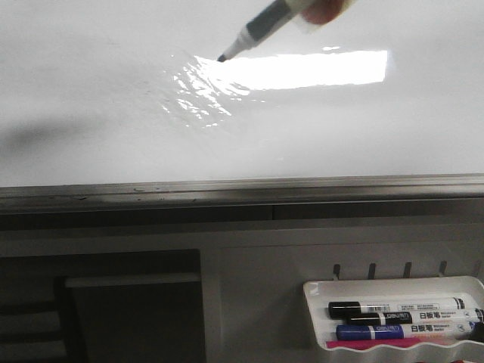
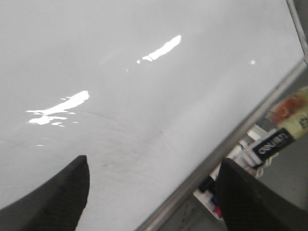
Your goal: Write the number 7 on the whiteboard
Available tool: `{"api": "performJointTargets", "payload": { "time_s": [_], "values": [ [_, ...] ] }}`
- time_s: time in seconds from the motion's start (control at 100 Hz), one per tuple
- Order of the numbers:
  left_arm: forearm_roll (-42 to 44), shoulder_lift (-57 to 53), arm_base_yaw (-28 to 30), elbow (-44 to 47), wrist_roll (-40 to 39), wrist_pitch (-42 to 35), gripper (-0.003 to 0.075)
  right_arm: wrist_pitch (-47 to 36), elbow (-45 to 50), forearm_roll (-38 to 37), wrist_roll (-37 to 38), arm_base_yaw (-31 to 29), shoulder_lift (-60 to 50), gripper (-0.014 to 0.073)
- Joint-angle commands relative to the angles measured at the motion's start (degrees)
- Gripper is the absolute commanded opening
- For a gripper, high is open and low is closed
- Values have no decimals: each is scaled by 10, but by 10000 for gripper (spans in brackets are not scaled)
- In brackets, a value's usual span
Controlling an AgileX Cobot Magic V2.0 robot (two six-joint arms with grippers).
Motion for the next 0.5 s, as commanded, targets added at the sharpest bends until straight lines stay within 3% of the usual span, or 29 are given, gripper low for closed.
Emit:
{"api": "performJointTargets", "payload": {
  "time_s": [0.0, 0.23, 0.49],
  "values": [
    [-54, -38, 31, 1, -5, -72, 512, -61, 6, 25, -9, 0, -35, -52],
    [-111, -117, 48, 106, -5, -209, 512, -130, 40, 59, -67, 0, -69, -52],
    [-121, -154, 48, 183, -5, -299, 512, -156, 40, 207, -210, 0, -28, -52]
  ]
}}
